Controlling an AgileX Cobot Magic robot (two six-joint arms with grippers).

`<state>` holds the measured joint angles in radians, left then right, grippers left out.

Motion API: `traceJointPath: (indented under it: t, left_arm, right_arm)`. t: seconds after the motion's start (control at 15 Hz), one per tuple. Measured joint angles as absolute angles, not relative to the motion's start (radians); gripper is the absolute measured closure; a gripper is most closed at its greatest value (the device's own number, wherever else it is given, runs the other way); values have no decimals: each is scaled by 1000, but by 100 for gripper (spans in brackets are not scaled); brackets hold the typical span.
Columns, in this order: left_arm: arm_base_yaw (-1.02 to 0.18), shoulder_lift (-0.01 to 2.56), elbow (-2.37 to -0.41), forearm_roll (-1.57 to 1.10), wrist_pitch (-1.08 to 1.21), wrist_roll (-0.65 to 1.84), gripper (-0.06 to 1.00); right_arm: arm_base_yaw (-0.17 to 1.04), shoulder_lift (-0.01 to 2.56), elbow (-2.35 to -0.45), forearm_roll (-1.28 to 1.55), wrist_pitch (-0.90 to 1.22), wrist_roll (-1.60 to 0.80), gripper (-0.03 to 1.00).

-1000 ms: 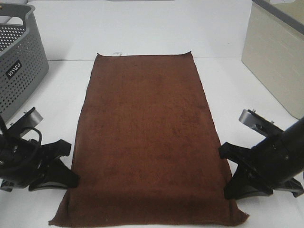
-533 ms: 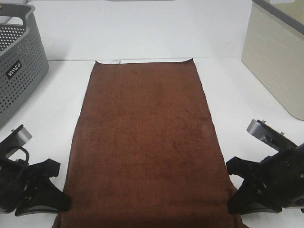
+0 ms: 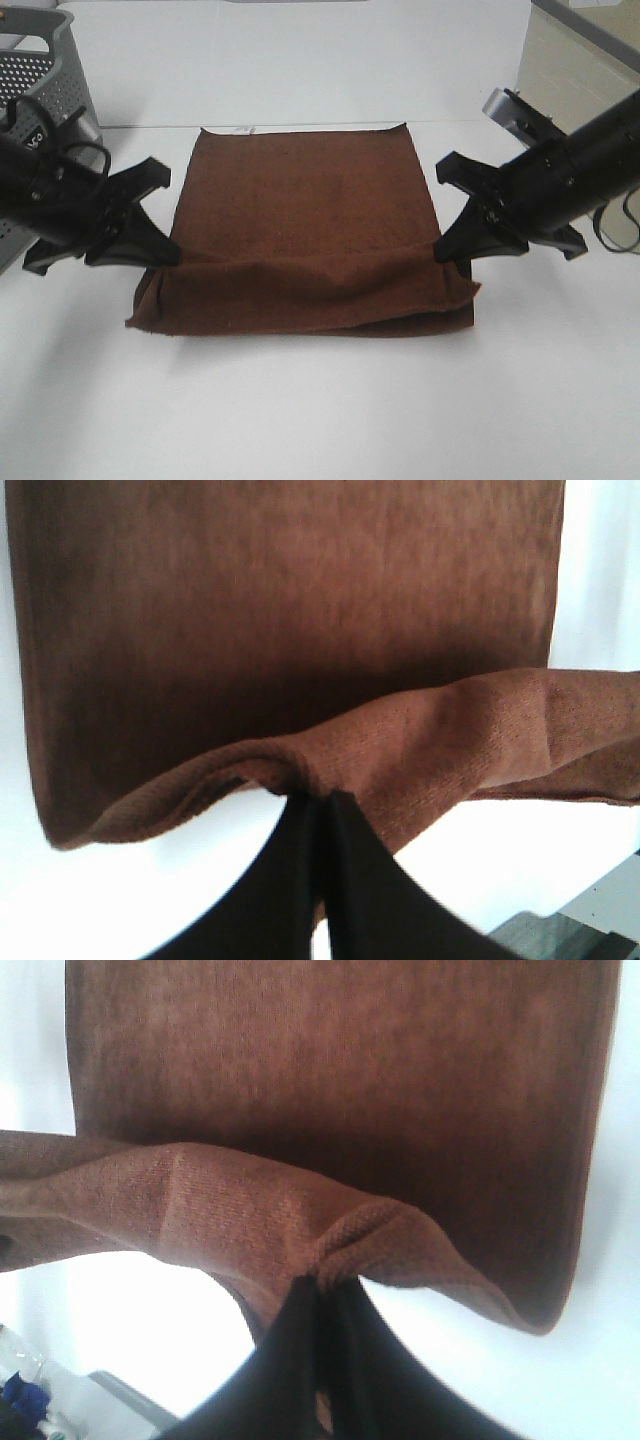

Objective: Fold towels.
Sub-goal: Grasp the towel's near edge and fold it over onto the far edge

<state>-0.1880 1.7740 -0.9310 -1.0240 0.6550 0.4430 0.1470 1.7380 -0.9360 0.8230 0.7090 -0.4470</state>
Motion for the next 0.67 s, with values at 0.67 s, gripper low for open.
traceJointPath:
  t: [0.67]
  left_arm:
    - [-188,2201,-1637,-917,636,279,94]
  right_arm:
    - [147,2183,-1783,517,830,-194,97]
